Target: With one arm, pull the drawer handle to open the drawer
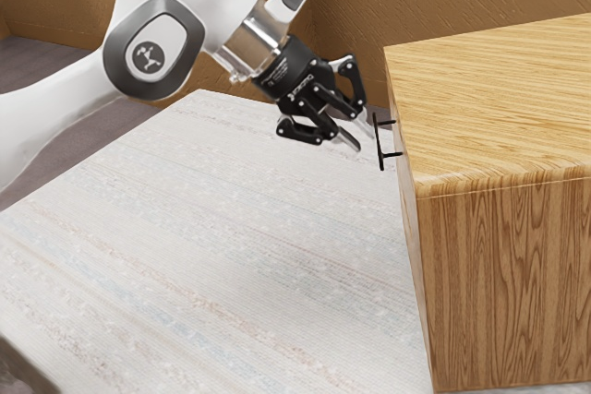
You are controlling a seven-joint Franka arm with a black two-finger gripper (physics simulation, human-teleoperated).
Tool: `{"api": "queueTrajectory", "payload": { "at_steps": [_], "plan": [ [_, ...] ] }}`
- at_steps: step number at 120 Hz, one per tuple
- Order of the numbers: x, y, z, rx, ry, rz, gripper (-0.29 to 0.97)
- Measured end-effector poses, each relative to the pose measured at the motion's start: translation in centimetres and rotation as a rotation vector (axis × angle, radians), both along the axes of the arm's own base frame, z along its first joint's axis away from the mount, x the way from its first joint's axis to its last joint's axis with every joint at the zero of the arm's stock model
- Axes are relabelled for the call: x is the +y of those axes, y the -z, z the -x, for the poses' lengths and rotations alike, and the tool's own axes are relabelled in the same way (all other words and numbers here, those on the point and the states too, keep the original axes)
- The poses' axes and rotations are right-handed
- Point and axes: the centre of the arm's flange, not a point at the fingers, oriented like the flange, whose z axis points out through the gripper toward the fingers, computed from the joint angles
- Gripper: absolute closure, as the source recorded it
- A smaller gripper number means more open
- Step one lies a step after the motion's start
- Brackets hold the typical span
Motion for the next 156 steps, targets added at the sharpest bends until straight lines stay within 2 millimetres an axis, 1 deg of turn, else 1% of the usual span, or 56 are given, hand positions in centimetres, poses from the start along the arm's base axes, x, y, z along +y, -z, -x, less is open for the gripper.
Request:
{"api": "queueTrajectory", "payload": {
  "at_steps": [9,20,50,102,120,147,156],
  "plan": [
    [-0.1,-0.3,0.1,-0.006,0.001,-0.001,0.61],
    [0.2,-0.7,-0.1,-0.017,-0.004,0.006,0.60],
    [0.8,-0.6,-0.6,-0.028,-0.003,0.025,0.60],
    [-0.6,0.0,-0.7,-0.029,0.034,0.048,0.61],
    [-2.1,0.6,-0.3,-0.018,0.050,0.051,0.61],
    [-2.4,0.4,0.0,-0.022,0.042,0.039,0.67],
    [-2.0,0.4,0.2,-0.022,0.030,0.028,0.68]
  ]
}}
